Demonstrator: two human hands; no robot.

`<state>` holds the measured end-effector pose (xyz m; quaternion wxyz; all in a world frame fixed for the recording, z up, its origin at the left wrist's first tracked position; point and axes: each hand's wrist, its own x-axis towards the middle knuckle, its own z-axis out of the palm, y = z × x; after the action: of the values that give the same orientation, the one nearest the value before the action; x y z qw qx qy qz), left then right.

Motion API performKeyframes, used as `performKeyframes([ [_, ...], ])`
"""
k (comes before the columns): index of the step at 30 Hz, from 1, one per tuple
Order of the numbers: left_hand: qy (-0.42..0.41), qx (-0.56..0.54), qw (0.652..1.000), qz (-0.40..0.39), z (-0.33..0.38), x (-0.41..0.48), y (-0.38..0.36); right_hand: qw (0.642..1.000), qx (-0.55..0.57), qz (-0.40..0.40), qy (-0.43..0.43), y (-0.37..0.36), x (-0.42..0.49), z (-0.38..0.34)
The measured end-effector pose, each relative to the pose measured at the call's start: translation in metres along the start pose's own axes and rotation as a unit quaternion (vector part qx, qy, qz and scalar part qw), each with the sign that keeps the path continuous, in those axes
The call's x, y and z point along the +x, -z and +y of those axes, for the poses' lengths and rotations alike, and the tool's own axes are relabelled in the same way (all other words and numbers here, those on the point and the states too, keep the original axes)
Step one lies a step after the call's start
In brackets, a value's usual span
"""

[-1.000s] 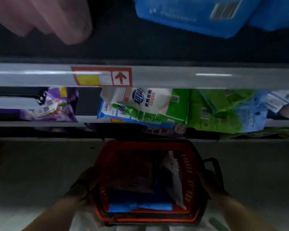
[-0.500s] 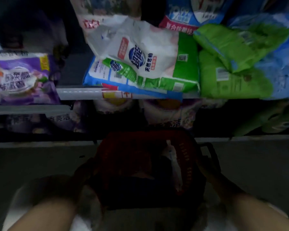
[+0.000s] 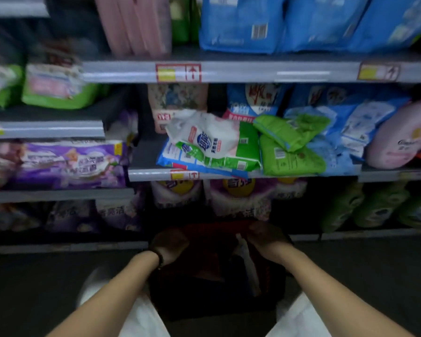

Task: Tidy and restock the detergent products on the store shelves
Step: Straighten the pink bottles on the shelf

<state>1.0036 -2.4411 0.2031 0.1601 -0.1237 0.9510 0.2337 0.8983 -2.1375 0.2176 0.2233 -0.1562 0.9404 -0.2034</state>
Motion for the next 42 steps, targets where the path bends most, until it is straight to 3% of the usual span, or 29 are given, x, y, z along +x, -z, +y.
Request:
performKeyframes([
  [3, -0.061, 0.008, 0.997, 0.041, 0.037, -0.036, 0.054, 0.996, 0.001, 0.039, 0.074, 0.030, -0.011, -0.036],
  [12, -0.103, -0.025, 0.979, 0.172, 0.090, -0.087, 0.176, 0.972, 0.054, 0.148, 0.172, 0.142, -0.059, -0.143],
  [24, -0.124, 0.048, 0.924, 0.359, 0.103, -0.069, 0.406, 0.938, 0.101, 0.191, 0.270, 0.294, -0.016, -0.319],
  [30, -0.060, 0.159, 0.893, 0.417, 0.105, -0.045, 0.499, 0.919, 0.044, 0.235, 0.313, 0.348, 0.026, -0.397],
  [33, -0.022, 0.175, 0.862, 0.475, 0.101, -0.024, 0.539, 0.878, -0.045, 0.342, 0.332, 0.371, 0.041, -0.437],
  [36, 0.008, 0.129, 0.878, 0.462, 0.103, 0.002, 0.563, 0.837, -0.148, 0.408, 0.332, 0.391, 0.062, -0.473],
  [42, -0.045, 0.058, 0.904, 0.422, 0.091, 0.035, 0.573, 0.873, -0.221, 0.321, 0.294, 0.416, 0.102, -0.508],
])
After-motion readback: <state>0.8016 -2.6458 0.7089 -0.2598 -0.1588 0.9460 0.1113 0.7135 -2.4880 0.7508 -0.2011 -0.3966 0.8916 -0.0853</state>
